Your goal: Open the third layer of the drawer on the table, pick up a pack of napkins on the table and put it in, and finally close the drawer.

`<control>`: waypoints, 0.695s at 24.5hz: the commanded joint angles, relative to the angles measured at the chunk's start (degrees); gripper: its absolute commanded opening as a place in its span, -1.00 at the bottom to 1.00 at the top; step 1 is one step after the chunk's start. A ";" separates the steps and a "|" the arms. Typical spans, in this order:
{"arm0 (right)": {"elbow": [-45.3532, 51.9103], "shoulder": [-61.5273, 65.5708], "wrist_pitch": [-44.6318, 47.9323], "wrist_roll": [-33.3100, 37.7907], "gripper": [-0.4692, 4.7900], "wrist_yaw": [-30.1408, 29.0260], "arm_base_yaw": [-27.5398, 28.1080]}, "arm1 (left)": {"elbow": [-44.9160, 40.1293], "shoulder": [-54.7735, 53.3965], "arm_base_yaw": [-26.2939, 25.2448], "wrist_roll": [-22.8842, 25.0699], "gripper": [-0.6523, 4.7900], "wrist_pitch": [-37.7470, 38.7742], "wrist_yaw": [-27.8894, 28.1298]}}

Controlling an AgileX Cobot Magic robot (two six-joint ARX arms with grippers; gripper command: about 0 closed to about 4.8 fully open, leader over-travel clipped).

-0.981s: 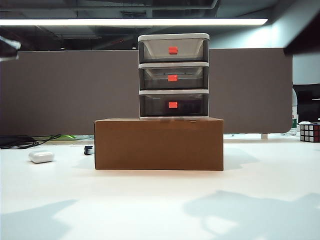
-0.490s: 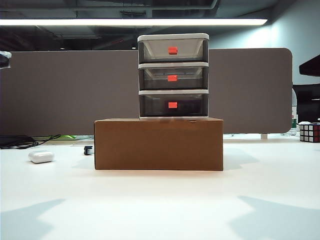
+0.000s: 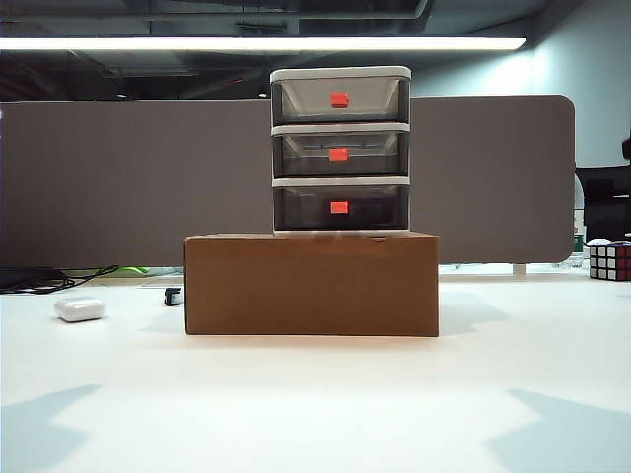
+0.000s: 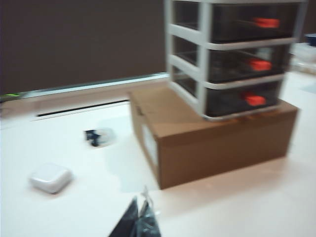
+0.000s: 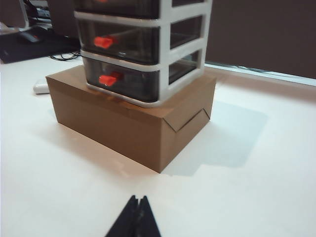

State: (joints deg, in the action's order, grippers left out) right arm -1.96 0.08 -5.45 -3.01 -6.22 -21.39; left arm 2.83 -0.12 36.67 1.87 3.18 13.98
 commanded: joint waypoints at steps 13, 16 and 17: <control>1.90 -0.13 7.23 -0.81 -0.84 -2.97 17.31 | -2.43 0.00 -30.95 -2.56 -0.78 -6.36 -19.04; 1.90 -0.11 7.28 -1.07 -0.84 -2.14 17.62 | -2.43 0.00 -31.50 -2.51 -0.78 -6.27 -18.38; 1.90 -0.13 7.28 -1.29 -0.84 -1.75 17.59 | -2.43 0.00 -31.50 -2.54 -0.78 -6.25 -17.68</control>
State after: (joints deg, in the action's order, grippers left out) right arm -0.43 0.08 0.99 -4.08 -8.75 -3.79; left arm 0.21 -0.10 5.15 -0.32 -2.37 -4.49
